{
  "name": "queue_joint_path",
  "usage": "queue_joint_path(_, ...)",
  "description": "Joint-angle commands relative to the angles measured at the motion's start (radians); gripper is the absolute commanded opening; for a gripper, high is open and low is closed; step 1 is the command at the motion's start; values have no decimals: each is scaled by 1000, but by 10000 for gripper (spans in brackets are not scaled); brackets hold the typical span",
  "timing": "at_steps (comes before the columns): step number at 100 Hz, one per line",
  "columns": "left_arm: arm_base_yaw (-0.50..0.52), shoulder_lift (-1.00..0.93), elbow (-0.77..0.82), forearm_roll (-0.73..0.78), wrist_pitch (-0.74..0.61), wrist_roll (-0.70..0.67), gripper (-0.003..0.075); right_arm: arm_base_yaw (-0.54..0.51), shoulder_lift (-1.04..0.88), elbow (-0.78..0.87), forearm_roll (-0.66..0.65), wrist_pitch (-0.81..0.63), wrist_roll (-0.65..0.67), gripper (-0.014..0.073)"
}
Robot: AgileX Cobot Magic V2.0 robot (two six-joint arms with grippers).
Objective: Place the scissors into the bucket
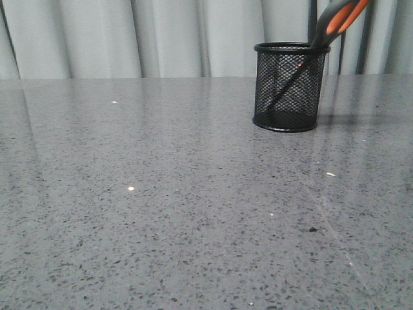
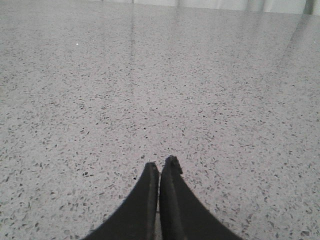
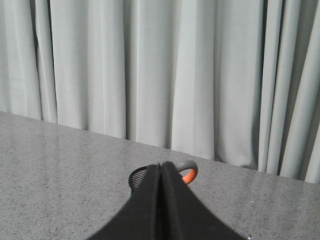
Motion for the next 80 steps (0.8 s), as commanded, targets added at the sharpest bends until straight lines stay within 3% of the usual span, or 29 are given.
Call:
queue_joint_path(1, 2, -26, 40, 3, -45, -14, -20, 5, 5, -24, 9, -70, -6, -45)
queue_joint_path(67, 2, -26, 40, 3, -45, -14, -20, 5, 5, -15, 9, -70, -6, -45)
queue_joint_path(80, 2, -26, 40, 3, -45, -14, -20, 3, 5, 63, 9, -176, -6, -45)
